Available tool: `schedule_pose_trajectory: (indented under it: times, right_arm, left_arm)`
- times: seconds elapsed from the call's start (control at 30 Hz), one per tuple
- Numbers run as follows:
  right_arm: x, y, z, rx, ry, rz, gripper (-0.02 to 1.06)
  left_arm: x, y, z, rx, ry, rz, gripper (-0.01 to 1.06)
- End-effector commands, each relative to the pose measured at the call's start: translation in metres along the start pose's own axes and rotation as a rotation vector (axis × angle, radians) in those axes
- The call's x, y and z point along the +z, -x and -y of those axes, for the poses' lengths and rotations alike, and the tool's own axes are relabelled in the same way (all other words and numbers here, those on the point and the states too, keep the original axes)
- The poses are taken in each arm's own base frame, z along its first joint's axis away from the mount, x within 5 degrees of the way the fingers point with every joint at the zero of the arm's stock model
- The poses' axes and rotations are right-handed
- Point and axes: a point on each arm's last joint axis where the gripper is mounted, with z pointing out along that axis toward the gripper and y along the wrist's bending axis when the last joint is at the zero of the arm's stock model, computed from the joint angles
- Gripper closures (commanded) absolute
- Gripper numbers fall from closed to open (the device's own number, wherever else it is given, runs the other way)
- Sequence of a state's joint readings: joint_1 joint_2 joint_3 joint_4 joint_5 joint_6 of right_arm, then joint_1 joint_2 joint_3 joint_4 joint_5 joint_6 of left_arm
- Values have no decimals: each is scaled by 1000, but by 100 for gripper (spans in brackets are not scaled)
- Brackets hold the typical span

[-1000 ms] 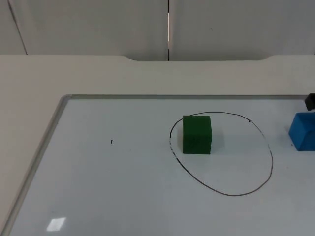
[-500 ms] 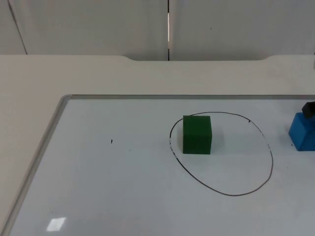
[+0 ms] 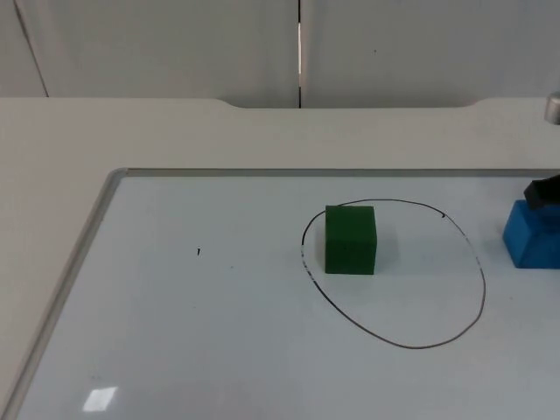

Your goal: Push the two cubes into the marked area.

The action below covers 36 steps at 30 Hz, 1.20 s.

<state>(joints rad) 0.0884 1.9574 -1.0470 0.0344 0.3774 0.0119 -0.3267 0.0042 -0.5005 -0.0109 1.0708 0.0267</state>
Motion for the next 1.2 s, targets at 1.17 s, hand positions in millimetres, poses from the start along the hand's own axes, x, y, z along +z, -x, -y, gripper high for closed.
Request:
schedule_pose_trajectory:
  times: [1.17]
  right_arm:
    - [-2, 8, -10, 110, 52, 74, 105]
  left_arm:
    - [1, -2, 0, -4, 6, -4, 105]
